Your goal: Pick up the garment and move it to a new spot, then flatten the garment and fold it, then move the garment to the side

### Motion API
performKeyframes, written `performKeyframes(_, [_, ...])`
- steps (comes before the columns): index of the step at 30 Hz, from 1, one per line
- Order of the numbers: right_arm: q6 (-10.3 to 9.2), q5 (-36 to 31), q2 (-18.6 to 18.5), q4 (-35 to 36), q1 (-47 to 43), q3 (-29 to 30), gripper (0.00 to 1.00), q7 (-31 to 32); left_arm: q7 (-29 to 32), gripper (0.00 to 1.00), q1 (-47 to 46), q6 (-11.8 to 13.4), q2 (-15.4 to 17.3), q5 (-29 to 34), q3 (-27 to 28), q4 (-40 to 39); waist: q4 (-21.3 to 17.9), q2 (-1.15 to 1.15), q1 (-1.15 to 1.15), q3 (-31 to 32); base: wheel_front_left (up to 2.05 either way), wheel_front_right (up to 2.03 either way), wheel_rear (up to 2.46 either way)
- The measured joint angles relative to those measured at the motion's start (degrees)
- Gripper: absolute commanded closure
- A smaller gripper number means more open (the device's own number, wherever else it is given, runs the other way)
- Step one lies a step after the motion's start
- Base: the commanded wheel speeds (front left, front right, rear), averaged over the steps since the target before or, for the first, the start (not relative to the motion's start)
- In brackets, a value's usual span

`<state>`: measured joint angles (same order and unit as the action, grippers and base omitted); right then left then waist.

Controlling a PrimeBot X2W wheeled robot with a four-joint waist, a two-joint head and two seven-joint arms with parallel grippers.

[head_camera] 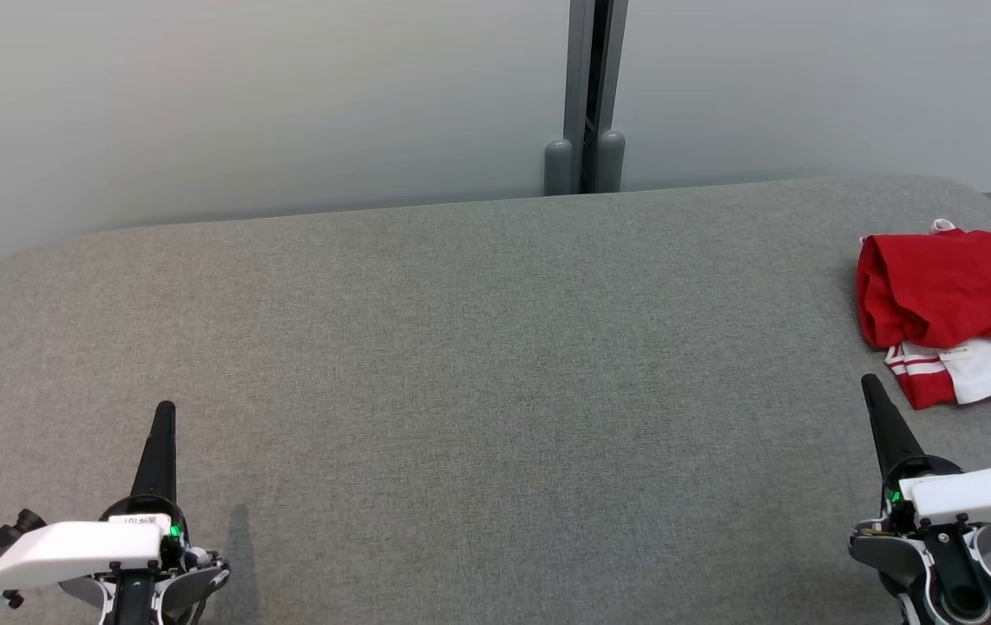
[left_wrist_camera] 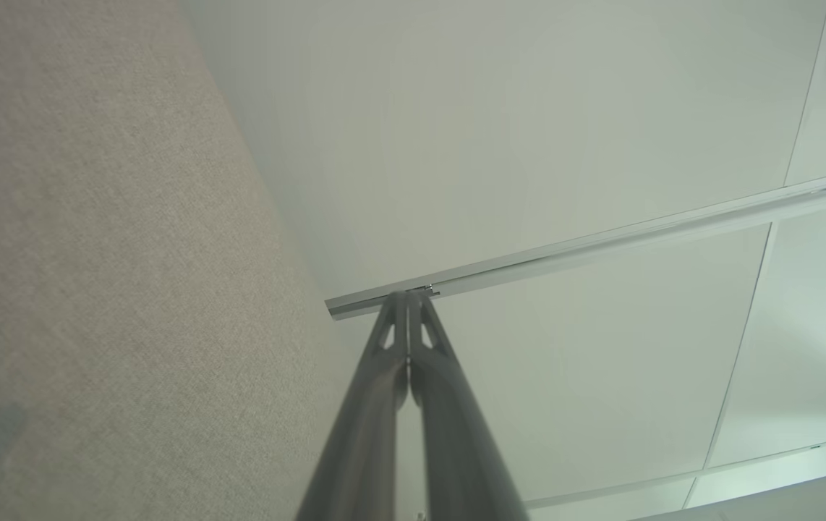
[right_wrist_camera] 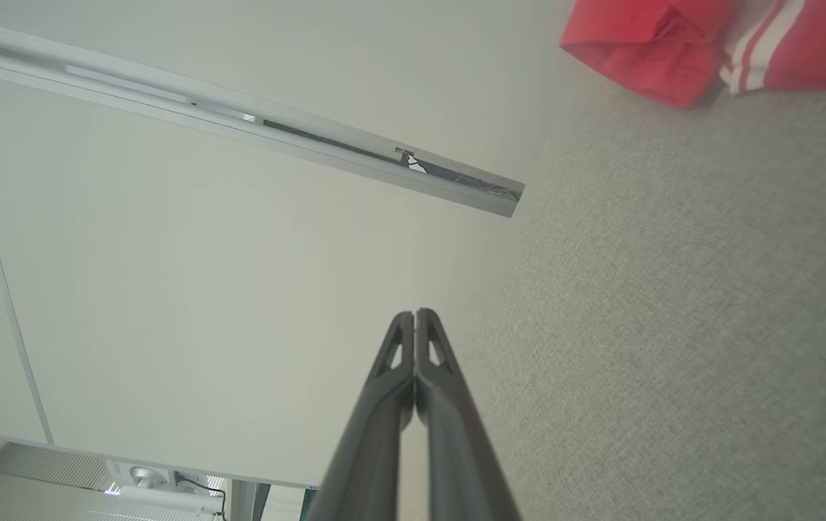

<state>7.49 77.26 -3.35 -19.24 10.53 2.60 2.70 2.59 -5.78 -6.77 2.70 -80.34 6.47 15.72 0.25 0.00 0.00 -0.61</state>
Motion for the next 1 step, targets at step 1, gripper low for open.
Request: performKeyframes(1, [0.0, 0.5, 0.0, -0.1, 0.1, 0.1, 1.0, 0.2, 0.2, 1.0, -0.1, 0.0, 0.0, -0.5, 0.1, 0.0, 0.0, 0.0, 0.0, 0.0, 0.0, 0.0, 0.0])
